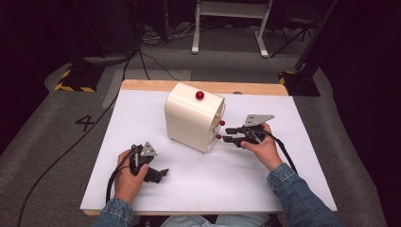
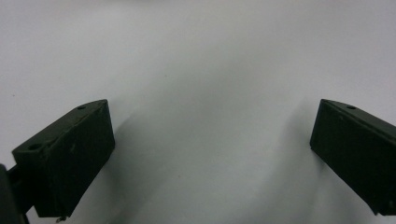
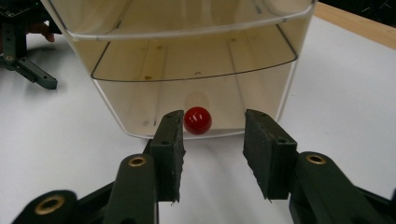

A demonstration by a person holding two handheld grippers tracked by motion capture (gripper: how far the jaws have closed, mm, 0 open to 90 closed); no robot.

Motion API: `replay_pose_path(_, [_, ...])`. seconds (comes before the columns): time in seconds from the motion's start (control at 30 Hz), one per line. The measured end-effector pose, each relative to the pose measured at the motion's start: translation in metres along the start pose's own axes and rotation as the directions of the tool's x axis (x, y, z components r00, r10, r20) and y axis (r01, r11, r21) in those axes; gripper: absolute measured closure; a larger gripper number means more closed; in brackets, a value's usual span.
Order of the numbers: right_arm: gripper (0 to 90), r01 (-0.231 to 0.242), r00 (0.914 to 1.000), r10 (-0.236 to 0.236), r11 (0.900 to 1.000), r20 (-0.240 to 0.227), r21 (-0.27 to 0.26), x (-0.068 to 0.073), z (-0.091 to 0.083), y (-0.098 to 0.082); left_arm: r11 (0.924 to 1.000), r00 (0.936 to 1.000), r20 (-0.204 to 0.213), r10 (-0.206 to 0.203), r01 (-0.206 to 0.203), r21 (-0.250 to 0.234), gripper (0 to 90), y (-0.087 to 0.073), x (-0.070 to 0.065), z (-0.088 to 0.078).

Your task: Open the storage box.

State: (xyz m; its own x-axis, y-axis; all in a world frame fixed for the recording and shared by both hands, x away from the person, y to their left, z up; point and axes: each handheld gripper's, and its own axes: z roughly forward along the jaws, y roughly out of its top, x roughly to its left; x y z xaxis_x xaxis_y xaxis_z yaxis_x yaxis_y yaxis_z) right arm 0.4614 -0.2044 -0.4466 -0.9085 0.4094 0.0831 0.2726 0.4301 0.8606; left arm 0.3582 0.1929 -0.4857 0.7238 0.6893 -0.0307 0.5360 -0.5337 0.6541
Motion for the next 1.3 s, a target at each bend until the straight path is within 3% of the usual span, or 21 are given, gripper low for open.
replay_pose_path(0.33, [67.2, 0.025, 0.9993, -0.025, 1.000, -0.028, 0.003, 0.006, 0.016, -0.004, 1.0000, 1.0000, 0.000, 0.000, 0.000, 0.000, 0.0, 0.000, 0.000, 0.000])
replay_pose_path(0.5, [73.1, 0.042, 0.9991, -0.042, 0.999, -0.009, 0.003, 0.008, 0.020, -0.005, 1.0000, 1.0000, 0.000, 0.000, 0.000, 0.000, 0.0, 0.000, 0.000, 0.000])
replay_pose_path(0.63, [74.3, 0.029, 0.9994, -0.029, 1.000, -0.018, -0.001, 0.006, 0.020, -0.006, 1.0000, 1.0000, 0.000, -0.001, 0.001, 0.000, 0.0, 0.000, 0.000, 0.000])
replay_pose_path(0.8, [74.4, 0.053, 0.9986, -0.053, 0.999, 0.001, 0.006, 0.009, 0.020, -0.005, 1.0000, 1.0000, 0.000, 0.000, 0.000, 0.000, 0.0, 0.000, 0.000, 0.000])
replay_pose_path(0.93, [74.4, 0.050, 0.9987, -0.050, 0.999, 0.007, 0.014, 0.009, 0.015, -0.007, 1.0000, 1.0000, -0.001, 0.001, -0.001, 0.000, 0.0, 0.000, 0.000, 0.000])
replay_pose_path(1.3, [74.4, 0.049, 0.9974, -0.051, 0.998, 0.050, 0.031, 0.017, -0.022, -0.018, 1.0000, 1.0000, -0.002, 0.000, 0.000, 0.001, 0.0, 0.000, 0.000, 0.000])
